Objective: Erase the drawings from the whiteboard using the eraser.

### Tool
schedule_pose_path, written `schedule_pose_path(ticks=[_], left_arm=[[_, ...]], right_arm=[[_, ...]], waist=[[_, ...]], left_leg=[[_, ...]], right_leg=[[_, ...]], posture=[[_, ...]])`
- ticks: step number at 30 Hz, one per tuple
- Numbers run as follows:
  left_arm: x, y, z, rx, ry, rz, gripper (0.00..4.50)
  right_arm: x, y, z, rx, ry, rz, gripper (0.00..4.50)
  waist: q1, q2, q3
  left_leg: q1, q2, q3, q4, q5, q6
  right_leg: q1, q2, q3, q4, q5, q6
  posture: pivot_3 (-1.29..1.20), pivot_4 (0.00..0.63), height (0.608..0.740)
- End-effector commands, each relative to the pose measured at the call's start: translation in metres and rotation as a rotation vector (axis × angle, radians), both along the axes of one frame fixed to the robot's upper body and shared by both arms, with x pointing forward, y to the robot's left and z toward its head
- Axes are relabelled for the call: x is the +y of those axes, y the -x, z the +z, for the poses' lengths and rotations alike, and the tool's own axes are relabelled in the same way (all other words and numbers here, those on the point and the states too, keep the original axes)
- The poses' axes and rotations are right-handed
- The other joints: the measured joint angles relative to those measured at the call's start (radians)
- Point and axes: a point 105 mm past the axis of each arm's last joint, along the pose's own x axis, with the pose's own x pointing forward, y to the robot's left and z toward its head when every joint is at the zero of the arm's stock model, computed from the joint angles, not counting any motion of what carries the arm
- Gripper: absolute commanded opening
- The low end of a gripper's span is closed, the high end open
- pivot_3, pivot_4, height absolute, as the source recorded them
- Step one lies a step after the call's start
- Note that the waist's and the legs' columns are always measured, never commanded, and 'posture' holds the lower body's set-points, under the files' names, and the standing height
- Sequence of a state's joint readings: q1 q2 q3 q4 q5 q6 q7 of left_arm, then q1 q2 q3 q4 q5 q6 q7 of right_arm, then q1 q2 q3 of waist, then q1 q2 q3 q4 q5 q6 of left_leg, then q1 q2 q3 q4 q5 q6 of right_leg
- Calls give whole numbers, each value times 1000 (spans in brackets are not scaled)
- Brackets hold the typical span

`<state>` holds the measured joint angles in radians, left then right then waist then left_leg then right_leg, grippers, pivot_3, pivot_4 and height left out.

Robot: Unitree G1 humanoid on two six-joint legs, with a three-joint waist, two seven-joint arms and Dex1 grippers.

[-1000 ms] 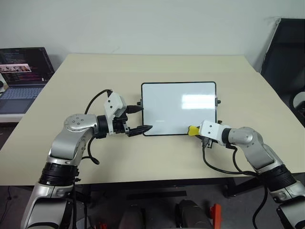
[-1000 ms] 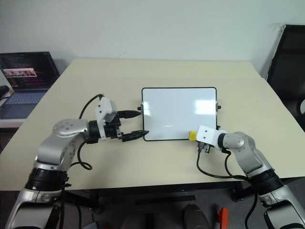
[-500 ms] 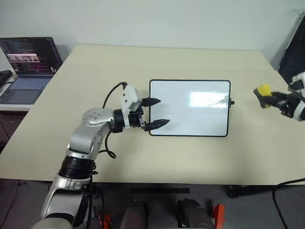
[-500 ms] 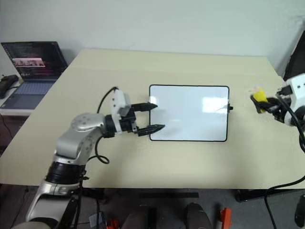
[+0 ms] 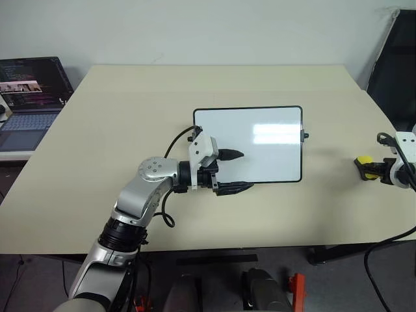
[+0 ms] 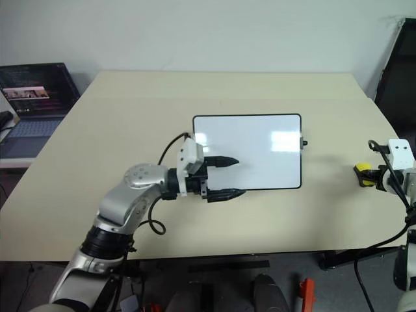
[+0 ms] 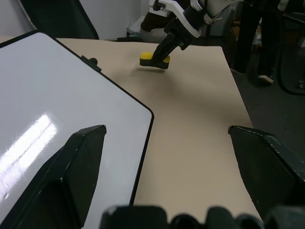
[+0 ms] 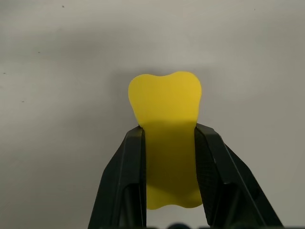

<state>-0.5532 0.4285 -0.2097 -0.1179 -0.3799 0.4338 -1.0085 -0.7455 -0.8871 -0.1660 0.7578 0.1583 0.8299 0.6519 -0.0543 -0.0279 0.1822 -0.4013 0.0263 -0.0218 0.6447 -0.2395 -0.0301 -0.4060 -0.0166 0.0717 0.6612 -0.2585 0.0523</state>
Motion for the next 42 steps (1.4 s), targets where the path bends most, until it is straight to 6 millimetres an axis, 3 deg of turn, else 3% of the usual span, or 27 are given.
schedule_pose_path(ticks=[1, 3, 8, 13, 16, 18, 21, 24, 26, 32, 36, 42], left_arm=[[-2, 5, 11, -47, 14, -7, 4500], [-1, 6, 11, -47, 13, -4, 4500], [4, 4, 13, -50, 10, 16, 4500], [14, 0, 17, -64, 8, 58, 4500], [40, -17, 45, -103, 131, 225, 4500], [71, -34, 70, -160, 250, 413, 4500], [122, -63, 83, -220, 360, 752, 4500], [165, -81, 69, -275, 339, 1022, 4500], [179, -87, 57, -295, 319, 1112, 4500], [183, -97, -1, -244, 247, 1237, 4500], [166, -100, -46, -185, 162, 1228, 4500], [147, -107, -58, -167, 173, 1208, 4500]], right_arm=[[-2, -7, 13, -45, 24, 7, 1030], [-1, -8, 13, -46, 23, 13, 1030], [-3, -9, 13, -45, 46, 14, 2669], [-2, -10, 26, -97, 31, 21, 4453], [6, -21, 59, -323, 85, 54, 4487], [21, -26, 77, -506, 124, 94, 4487], [45, -27, 64, -591, 156, 167, 4487], [53, -30, 48, -669, 32, 98, 4487], [60, -31, 39, -703, -18, 87, 4487], [77, -34, 11, -695, -45, 93, 4487], [86, -36, -1, -695, -72, 103, 4487], [96, -41, -5, -709, -93, 97, 4487]], waist=[[0, 0, 0], [0, 0, 0], [0, 1, 0], [-1, 1, 1], [-1, 2, 1], [-5, 2, 2], [-2, 2, 1], [0, 2, 1], [2, 2, 1], [19, 2, 1], [22, 2, 1], [22, 2, 1]], left_leg=[[0, 0, 0, 0, 0, 0], [0, 0, 0, 0, 0, 0], [0, 0, 0, 0, 0, 0], [0, 0, 0, 0, 0, 0], [0, 0, 0, 0, 0, 0], [0, 1, -1, 0, 0, 0], [1, 2, -2, 0, 0, 0], [1, 1, -1, 0, 0, 0], [1, 0, -1, 1, 0, -1], [0, -1, 0, 0, 0, -1], [0, -1, 0, 0, 0, -1], [0, -1, 0, 1, 0, -1]], right_leg=[[0, 0, 0, 0, 0, 0], [0, 0, 0, 0, 0, 0], [0, 0, 0, 0, 0, 0], [0, 0, 0, 0, 0, 0], [0, 0, 0, 0, 0, 0], [0, 0, 0, 0, 0, 0], [1, 2, -1, 1, 0, 0], [1, 1, 0, 1, 0, 1], [1, 0, 0, 1, 1, 2], [1, -3, 0, 0, 2, 3], [1, -2, -1, 1, 2, 3], [1, -2, -1, 1, 3, 3]], posture=[[0, 150, 740], [0, 150, 740], [0, 150, 740], [0, 150, 740], [0, 150, 740], [0, 150, 740], [0, 150, 740], [0, 150, 740], [0, 150, 740], [0, 150, 740], [0, 150, 740], [0, 150, 740]])
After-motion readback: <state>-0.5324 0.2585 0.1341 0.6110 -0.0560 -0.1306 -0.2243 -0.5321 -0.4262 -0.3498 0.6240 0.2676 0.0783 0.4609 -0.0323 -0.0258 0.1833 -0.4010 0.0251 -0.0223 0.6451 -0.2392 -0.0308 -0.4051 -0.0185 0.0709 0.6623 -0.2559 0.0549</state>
